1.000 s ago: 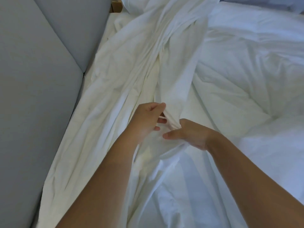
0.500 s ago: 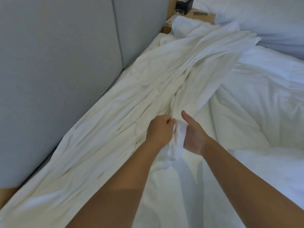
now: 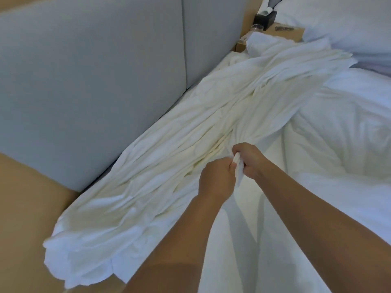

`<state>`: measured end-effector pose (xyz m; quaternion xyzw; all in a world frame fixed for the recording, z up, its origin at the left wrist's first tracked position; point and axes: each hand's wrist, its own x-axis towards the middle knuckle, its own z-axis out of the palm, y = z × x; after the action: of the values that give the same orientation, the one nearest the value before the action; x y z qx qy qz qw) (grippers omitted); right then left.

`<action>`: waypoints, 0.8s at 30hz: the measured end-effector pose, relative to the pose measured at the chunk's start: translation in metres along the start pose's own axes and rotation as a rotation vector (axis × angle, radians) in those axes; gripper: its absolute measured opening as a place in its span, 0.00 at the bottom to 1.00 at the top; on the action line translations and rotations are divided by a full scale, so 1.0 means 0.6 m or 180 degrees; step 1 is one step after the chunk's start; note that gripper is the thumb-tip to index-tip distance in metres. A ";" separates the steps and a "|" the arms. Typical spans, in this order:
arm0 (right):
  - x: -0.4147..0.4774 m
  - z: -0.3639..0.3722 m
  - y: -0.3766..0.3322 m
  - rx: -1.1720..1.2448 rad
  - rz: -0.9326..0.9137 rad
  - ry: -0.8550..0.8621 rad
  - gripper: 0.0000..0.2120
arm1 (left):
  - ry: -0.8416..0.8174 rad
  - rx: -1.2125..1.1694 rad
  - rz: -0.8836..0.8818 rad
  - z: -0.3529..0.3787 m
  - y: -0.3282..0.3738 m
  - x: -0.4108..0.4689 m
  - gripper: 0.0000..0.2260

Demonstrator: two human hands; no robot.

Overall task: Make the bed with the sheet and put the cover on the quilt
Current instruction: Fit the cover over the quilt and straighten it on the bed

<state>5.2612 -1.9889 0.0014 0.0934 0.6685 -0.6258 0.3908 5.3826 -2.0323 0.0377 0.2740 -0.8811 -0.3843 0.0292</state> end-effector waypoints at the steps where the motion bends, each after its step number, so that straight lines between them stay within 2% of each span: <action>1: -0.022 -0.006 -0.003 0.0066 0.0043 -0.0029 0.16 | 0.0034 0.0004 0.0006 -0.001 0.013 -0.018 0.14; 3: -0.061 -0.019 -0.014 0.0252 0.0099 -0.0174 0.04 | 0.0128 -0.0069 -0.0022 0.000 0.034 -0.052 0.14; 5: -0.090 -0.034 -0.027 0.0090 0.0128 -0.0240 0.08 | 0.0220 -0.0093 -0.0141 -0.005 0.051 -0.071 0.16; 7: -0.108 -0.044 -0.042 -0.0180 0.0156 -0.0293 0.04 | 0.0294 0.0002 -0.0236 -0.013 0.064 -0.080 0.18; 10: -0.129 -0.050 -0.054 -0.0367 0.0218 -0.0443 0.06 | 0.0547 0.0004 -0.0295 -0.019 0.075 -0.094 0.14; 16: -0.079 -0.051 -0.039 0.0213 0.0277 -0.0901 0.09 | 0.0768 -0.0394 -0.0395 0.027 0.069 -0.069 0.18; 19: -0.015 -0.057 -0.011 0.0602 0.0196 -0.1379 0.14 | 0.0728 -0.0564 -0.0295 0.076 0.050 -0.034 0.18; 20: 0.010 -0.060 0.001 0.0572 0.0140 -0.1642 0.12 | 0.0782 -0.0634 -0.0229 0.097 0.040 -0.020 0.18; 21: 0.030 -0.061 0.012 0.0505 0.0100 -0.1978 0.06 | 0.0892 -0.0762 -0.0178 0.120 0.029 -0.010 0.18; 22: 0.045 -0.063 0.021 0.0453 0.0054 -0.2362 0.09 | 0.1109 -0.0927 -0.0137 0.141 0.020 -0.002 0.17; 23: 0.052 -0.065 0.026 0.0414 0.0066 -0.2680 0.17 | 0.1427 -0.1114 -0.0145 0.157 0.011 0.006 0.16; 24: 0.064 -0.069 0.028 0.0449 0.0122 -0.2847 0.18 | 0.1857 -0.1354 -0.0220 0.164 0.006 0.013 0.15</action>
<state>5.2289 -1.9620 -0.0397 -0.1474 0.3878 -0.6413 0.6454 5.3484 -1.9690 -0.0303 0.3895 -0.7264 -0.4654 0.3227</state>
